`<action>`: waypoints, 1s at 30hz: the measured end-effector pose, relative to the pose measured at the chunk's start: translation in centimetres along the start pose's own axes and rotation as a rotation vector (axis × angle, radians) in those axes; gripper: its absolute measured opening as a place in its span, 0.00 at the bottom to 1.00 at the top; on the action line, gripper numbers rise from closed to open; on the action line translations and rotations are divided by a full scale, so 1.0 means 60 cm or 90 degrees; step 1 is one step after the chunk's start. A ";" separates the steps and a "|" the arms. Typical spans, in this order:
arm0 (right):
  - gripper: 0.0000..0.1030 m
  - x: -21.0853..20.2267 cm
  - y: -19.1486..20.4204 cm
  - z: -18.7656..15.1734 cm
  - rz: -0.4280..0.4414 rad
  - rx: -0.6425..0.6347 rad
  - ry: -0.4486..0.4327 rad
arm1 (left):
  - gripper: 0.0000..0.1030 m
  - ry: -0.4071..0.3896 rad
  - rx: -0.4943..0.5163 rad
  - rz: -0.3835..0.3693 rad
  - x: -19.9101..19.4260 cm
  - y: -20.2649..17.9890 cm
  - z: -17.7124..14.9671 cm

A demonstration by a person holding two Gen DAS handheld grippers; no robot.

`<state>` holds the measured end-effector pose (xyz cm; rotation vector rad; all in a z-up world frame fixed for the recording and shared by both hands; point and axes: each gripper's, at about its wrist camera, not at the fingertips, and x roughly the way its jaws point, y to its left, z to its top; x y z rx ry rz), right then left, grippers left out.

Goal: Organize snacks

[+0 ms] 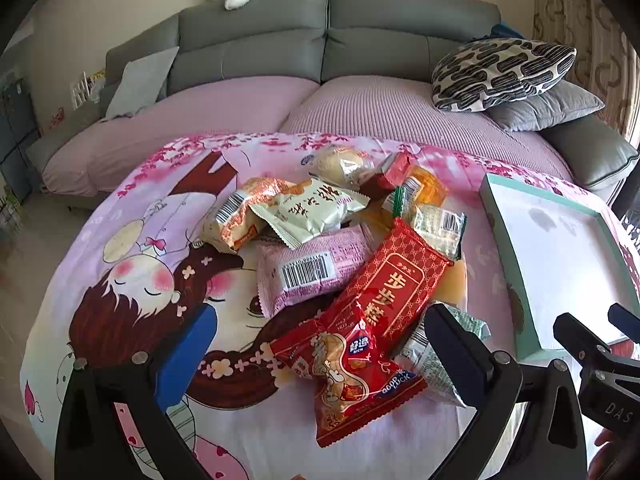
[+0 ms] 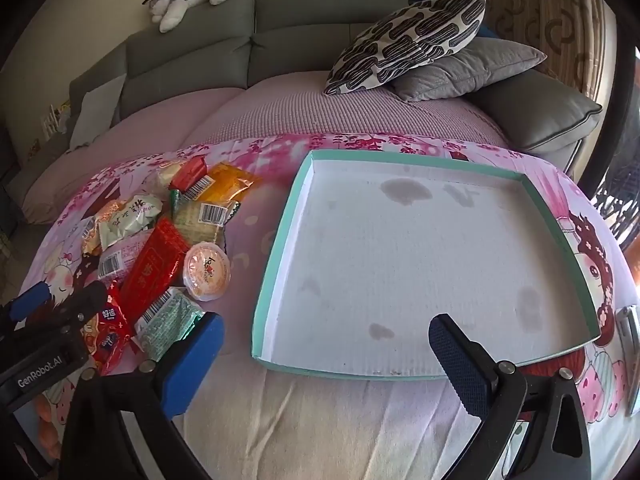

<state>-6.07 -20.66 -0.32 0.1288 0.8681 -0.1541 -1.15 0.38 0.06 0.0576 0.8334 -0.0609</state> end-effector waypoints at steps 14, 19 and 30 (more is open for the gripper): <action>1.00 -0.011 0.004 0.000 0.001 -0.002 -0.025 | 1.00 -0.030 -0.034 -0.077 -0.004 0.014 0.001; 1.00 -0.009 0.005 -0.001 0.004 0.006 -0.024 | 1.00 -0.027 -0.046 -0.065 -0.007 0.023 0.000; 1.00 -0.009 0.018 -0.008 -0.004 -0.021 -0.035 | 1.00 -0.020 -0.053 -0.043 -0.005 0.032 -0.002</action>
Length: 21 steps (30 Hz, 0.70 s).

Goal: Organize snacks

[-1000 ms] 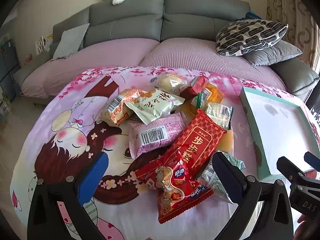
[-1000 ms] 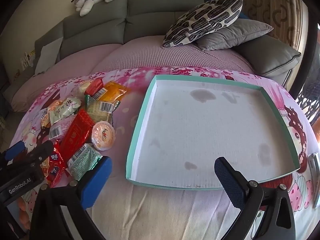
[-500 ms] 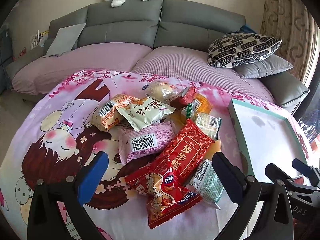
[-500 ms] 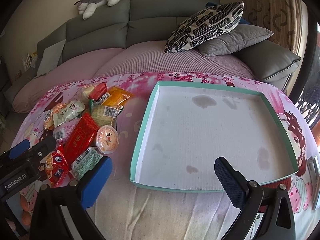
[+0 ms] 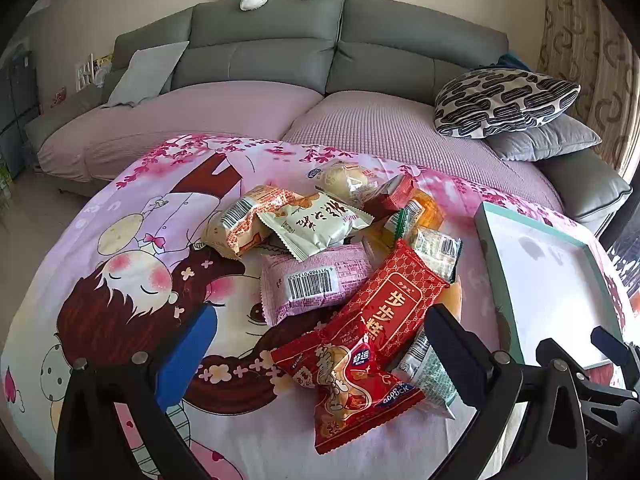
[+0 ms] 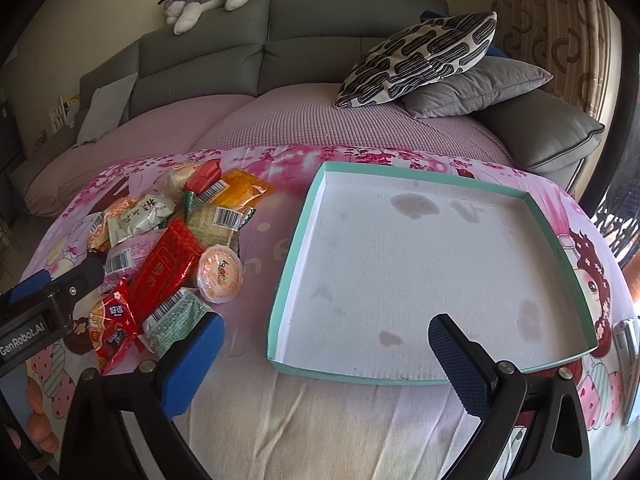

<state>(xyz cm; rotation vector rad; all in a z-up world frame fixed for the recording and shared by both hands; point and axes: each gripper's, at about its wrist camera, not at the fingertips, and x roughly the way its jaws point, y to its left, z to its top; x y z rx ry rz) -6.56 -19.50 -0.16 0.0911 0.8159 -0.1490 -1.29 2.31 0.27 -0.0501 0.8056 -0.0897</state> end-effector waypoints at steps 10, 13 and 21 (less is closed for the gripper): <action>1.00 0.002 -0.005 0.001 -0.010 0.008 0.004 | 1.00 0.017 0.000 0.007 0.007 0.004 -0.003; 1.00 0.002 -0.005 0.001 -0.011 0.008 0.004 | 1.00 0.023 -0.003 0.015 0.010 0.005 -0.004; 1.00 0.004 -0.008 0.000 -0.015 0.012 0.008 | 1.00 0.034 -0.012 0.023 0.014 0.012 -0.006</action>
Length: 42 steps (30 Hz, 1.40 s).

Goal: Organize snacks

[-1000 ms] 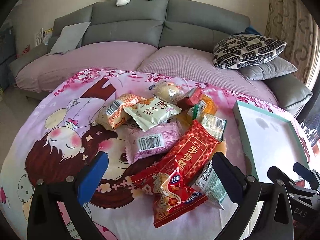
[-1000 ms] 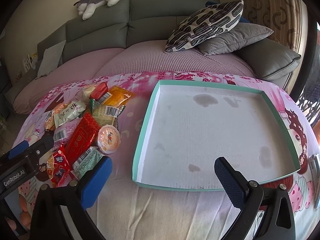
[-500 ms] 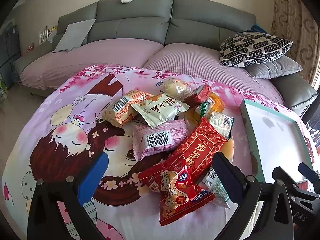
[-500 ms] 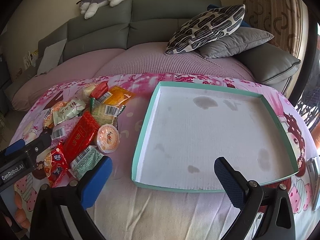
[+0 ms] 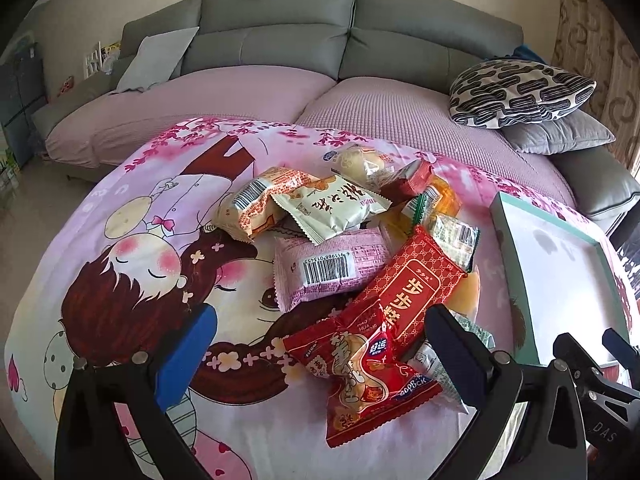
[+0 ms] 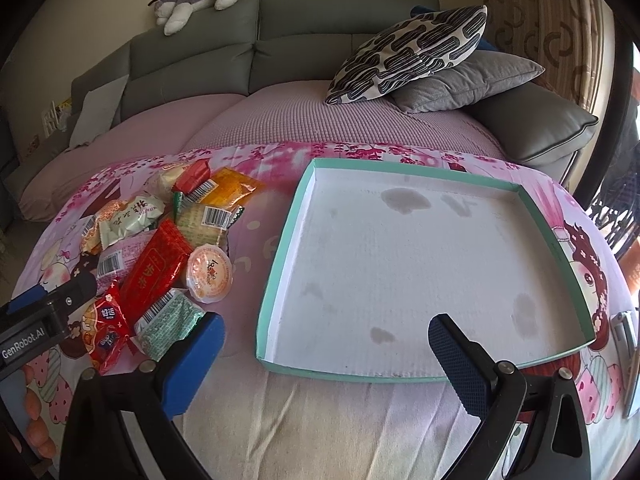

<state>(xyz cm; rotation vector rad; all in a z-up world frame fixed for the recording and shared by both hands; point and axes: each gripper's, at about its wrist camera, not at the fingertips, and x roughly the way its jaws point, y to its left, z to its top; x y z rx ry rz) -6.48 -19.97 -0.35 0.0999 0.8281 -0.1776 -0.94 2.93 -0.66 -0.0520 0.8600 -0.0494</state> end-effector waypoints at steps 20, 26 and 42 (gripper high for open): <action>1.00 0.002 0.006 0.000 -0.009 -0.009 0.001 | 1.00 0.026 -0.009 0.000 0.009 0.005 -0.004; 1.00 -0.005 0.061 0.001 0.043 -0.075 -0.023 | 1.00 0.044 -0.034 0.005 0.017 0.022 -0.006; 0.87 0.050 0.170 -0.021 0.116 -0.211 -0.004 | 0.94 0.128 -0.095 -0.060 0.059 0.050 -0.025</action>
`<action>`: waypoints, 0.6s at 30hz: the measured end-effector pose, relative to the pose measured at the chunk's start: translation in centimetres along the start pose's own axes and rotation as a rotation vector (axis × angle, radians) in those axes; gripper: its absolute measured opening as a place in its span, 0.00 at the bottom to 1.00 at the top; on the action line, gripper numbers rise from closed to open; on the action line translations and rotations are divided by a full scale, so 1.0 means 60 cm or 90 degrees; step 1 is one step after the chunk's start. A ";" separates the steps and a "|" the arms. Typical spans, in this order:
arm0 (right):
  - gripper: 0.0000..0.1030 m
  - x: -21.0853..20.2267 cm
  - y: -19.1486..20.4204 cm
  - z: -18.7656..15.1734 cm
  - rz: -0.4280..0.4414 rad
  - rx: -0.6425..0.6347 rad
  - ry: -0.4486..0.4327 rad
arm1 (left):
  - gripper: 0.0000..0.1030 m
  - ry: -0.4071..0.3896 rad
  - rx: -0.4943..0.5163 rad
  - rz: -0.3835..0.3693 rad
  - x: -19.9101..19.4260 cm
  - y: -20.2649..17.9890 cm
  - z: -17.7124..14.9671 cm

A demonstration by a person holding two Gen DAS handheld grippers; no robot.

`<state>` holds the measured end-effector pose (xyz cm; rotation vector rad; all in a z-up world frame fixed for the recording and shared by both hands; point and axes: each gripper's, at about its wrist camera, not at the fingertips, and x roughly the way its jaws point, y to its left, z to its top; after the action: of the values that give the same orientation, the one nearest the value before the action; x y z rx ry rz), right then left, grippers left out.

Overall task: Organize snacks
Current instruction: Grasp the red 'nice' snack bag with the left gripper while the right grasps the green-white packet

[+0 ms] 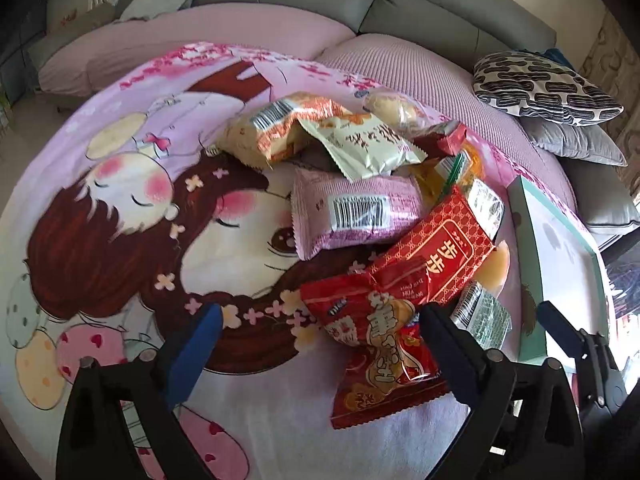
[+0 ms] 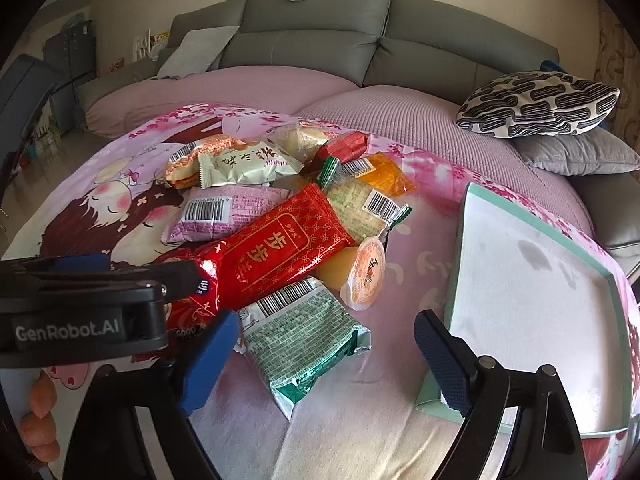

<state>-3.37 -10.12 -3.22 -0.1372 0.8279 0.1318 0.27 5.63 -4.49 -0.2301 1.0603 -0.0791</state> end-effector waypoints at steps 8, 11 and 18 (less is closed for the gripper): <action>0.80 0.025 0.003 -0.009 0.025 0.013 0.027 | 0.75 0.024 -0.011 -0.011 0.020 0.001 -0.004; 0.73 0.023 0.003 -0.010 0.035 0.016 0.024 | 0.63 0.021 -0.016 -0.014 0.019 0.004 -0.003; 0.66 0.018 0.005 -0.008 0.032 0.016 0.019 | 0.53 0.011 -0.029 -0.032 0.013 0.009 0.000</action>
<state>-3.06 -9.86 -4.36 -0.0948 0.8631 0.1674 0.63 6.01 -5.29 -0.2984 1.0739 -0.1024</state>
